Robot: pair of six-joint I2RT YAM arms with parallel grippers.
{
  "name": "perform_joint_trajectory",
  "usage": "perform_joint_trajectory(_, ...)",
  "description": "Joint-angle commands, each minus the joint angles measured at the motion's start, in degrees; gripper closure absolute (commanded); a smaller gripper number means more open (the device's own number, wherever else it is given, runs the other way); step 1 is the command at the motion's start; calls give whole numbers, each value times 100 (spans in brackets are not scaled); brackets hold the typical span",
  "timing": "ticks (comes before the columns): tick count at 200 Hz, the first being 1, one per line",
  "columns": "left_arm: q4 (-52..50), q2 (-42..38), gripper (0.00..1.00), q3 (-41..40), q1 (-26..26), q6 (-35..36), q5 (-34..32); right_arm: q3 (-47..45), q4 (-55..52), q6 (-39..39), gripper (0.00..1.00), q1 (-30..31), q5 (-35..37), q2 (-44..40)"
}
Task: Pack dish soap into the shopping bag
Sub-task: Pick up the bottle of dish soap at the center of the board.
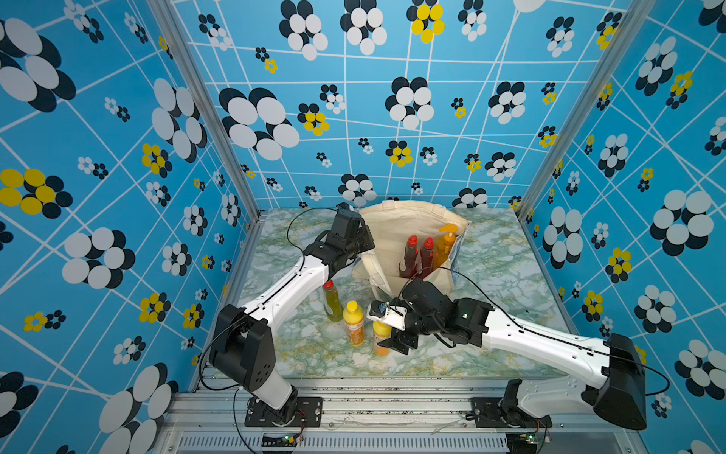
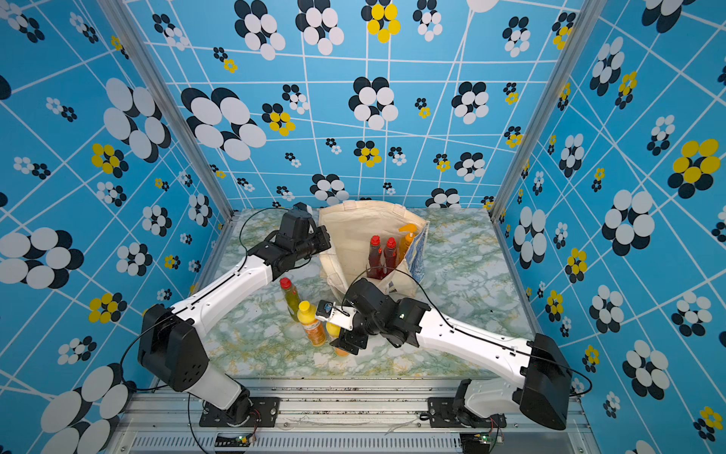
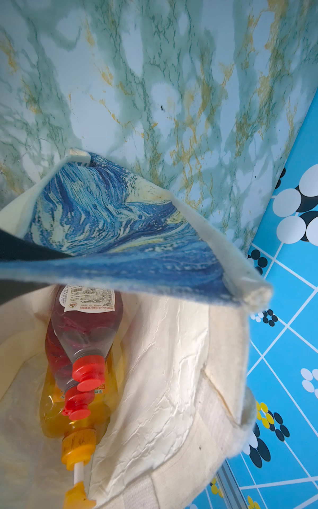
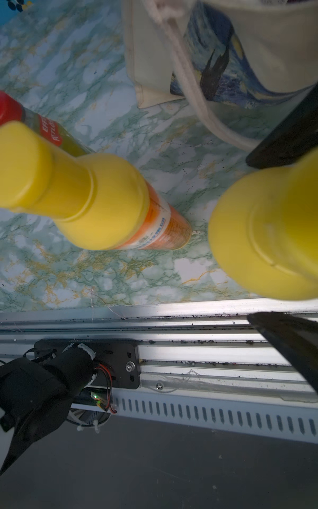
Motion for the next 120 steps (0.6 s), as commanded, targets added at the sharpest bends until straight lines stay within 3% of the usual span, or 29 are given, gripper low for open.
perform_joint_trajectory(1,-198,41,100,165,59,86,-114,-104,492,-109,16,18,213,-75)
perform_joint_trajectory(120,-252,93,100,235,50,108,-145,-290,1110,15,22,23,145,239)
